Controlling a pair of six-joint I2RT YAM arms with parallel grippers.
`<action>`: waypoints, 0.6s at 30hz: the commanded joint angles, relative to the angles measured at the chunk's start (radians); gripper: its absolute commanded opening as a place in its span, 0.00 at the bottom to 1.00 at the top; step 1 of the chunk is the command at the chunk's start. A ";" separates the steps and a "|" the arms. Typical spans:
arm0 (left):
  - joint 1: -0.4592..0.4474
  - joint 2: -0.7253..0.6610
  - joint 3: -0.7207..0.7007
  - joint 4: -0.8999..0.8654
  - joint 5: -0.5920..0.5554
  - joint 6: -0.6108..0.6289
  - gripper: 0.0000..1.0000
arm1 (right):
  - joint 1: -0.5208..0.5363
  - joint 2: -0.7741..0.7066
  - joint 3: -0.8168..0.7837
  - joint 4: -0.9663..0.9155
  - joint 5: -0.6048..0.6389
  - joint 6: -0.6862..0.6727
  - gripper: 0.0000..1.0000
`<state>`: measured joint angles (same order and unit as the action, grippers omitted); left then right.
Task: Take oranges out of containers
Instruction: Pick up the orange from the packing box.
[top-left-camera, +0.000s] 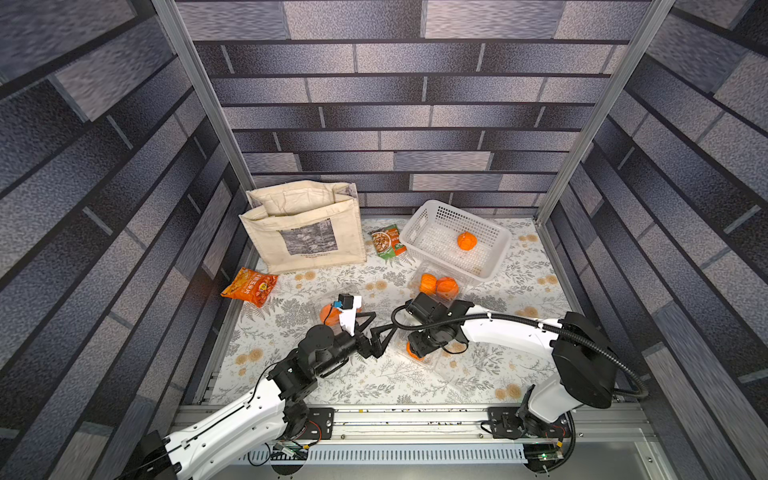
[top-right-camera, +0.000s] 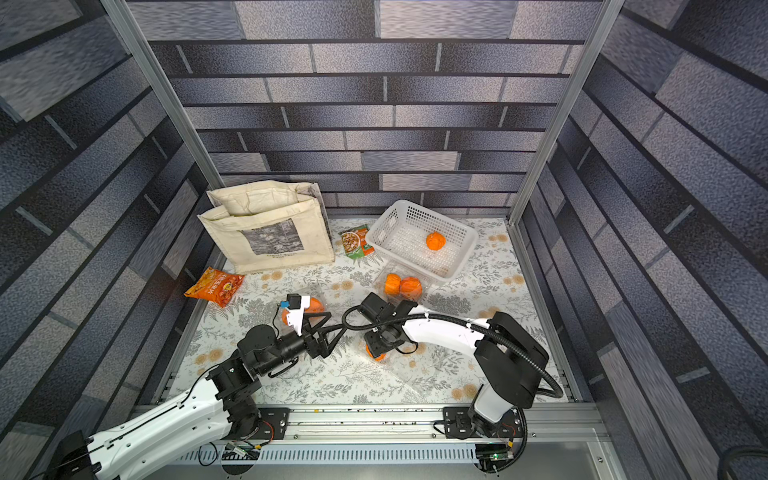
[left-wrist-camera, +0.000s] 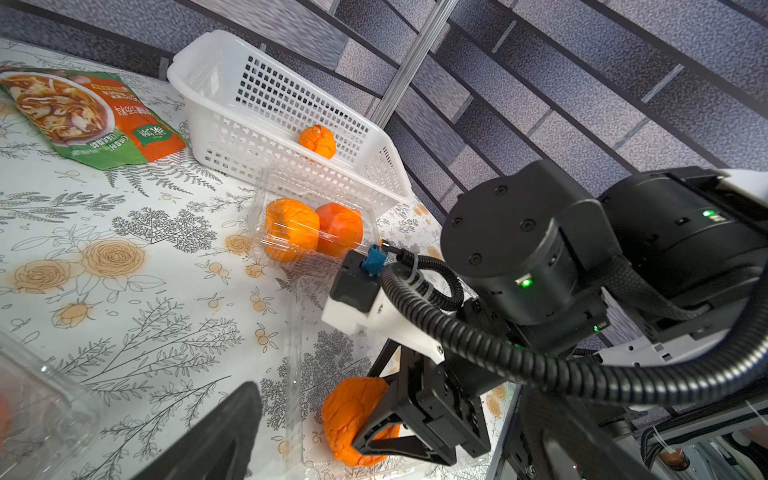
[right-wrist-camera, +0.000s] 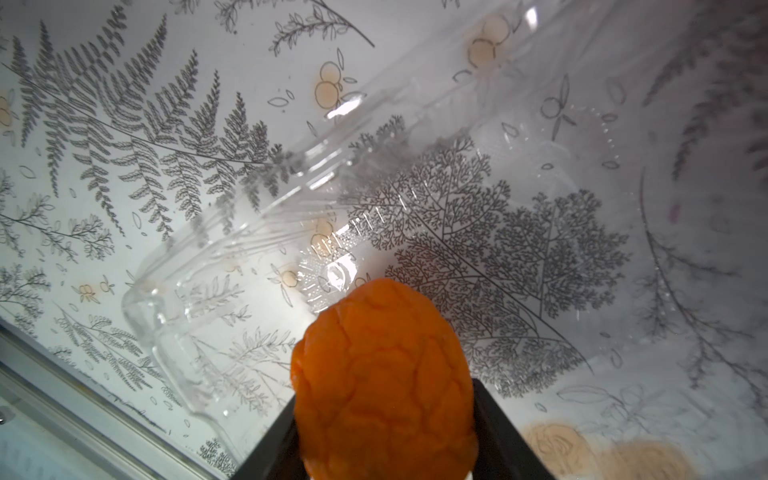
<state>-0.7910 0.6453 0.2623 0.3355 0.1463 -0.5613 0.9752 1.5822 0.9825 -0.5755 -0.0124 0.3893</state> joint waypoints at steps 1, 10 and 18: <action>0.006 -0.001 0.005 0.019 -0.008 -0.016 1.00 | 0.003 -0.064 -0.013 0.014 0.042 0.029 0.42; 0.009 -0.025 -0.001 0.018 -0.016 -0.015 1.00 | -0.132 -0.137 0.061 0.042 0.021 0.006 0.41; 0.013 -0.013 0.001 0.019 -0.009 -0.004 1.00 | -0.355 -0.111 0.310 -0.041 -0.026 -0.154 0.41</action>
<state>-0.7872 0.6273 0.2623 0.3359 0.1459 -0.5655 0.6956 1.4715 1.2179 -0.5766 -0.0143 0.3134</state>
